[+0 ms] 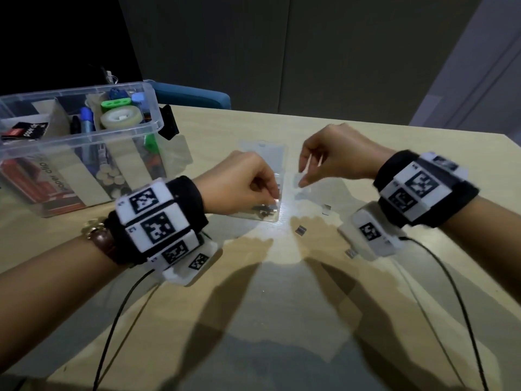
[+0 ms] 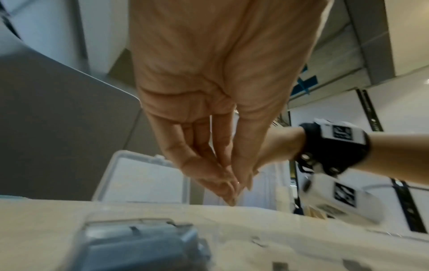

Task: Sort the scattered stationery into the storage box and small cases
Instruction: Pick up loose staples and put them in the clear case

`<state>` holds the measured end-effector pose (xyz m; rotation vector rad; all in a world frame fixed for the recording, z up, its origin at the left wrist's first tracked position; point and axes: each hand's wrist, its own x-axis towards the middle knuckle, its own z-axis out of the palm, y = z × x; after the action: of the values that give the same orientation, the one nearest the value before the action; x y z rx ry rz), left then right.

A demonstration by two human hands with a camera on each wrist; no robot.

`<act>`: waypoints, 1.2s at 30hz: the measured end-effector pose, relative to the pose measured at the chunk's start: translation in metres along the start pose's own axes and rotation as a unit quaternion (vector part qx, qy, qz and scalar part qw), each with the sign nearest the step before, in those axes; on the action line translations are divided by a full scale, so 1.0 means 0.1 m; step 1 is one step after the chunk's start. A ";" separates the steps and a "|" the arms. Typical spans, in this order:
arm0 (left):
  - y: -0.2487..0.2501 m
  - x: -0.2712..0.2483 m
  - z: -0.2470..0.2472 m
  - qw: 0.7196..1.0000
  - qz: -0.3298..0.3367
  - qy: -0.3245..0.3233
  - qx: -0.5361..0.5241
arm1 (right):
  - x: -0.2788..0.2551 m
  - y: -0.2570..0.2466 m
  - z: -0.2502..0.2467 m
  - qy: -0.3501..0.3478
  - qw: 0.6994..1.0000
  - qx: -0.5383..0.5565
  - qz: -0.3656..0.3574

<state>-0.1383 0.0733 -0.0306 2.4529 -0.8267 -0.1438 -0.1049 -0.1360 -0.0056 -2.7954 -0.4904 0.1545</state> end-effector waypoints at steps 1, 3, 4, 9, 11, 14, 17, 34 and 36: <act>0.06 0.04 0.06 0.999 0.012 -0.029 0.012 | -0.03 0.07 -0.05 -0.036 0.999 -0.018 0.023; 0.17 0.14 0.18 0.995 0.019 -0.094 0.035 | -0.08 0.20 -0.06 -0.122 0.989 -0.033 0.073; 0.21 0.19 0.24 0.992 0.015 -0.119 0.050 | -0.10 0.26 -0.02 -0.153 0.984 -0.025 0.091; 0.29 0.34 0.45 0.985 0.003 -0.143 0.098 | -0.08 0.40 0.16 -0.161 0.980 0.021 0.117; 0.28 0.34 0.50 0.988 0.002 -0.127 0.090 | -0.07 0.42 0.20 -0.157 0.981 0.029 0.112; 0.27 0.34 0.53 0.990 0.006 -0.115 0.076 | -0.07 0.43 0.21 -0.159 0.980 0.045 0.109; 0.28 0.33 0.53 0.989 0.017 -0.121 0.084 | -0.09 0.43 0.21 -0.161 0.980 0.048 0.106; -0.09 0.33 -0.01 0.993 -0.025 -0.042 0.109 | -0.23 0.13 0.01 -0.150 0.985 0.074 0.034; -0.09 0.33 0.07 0.987 -0.033 -0.044 0.148 | -0.31 0.15 0.00 -0.152 0.985 0.048 0.058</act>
<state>-0.1083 0.0566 -0.0386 2.7726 -0.8569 -0.1657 -0.1289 -0.1604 -0.0082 -2.7156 -0.3750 0.6202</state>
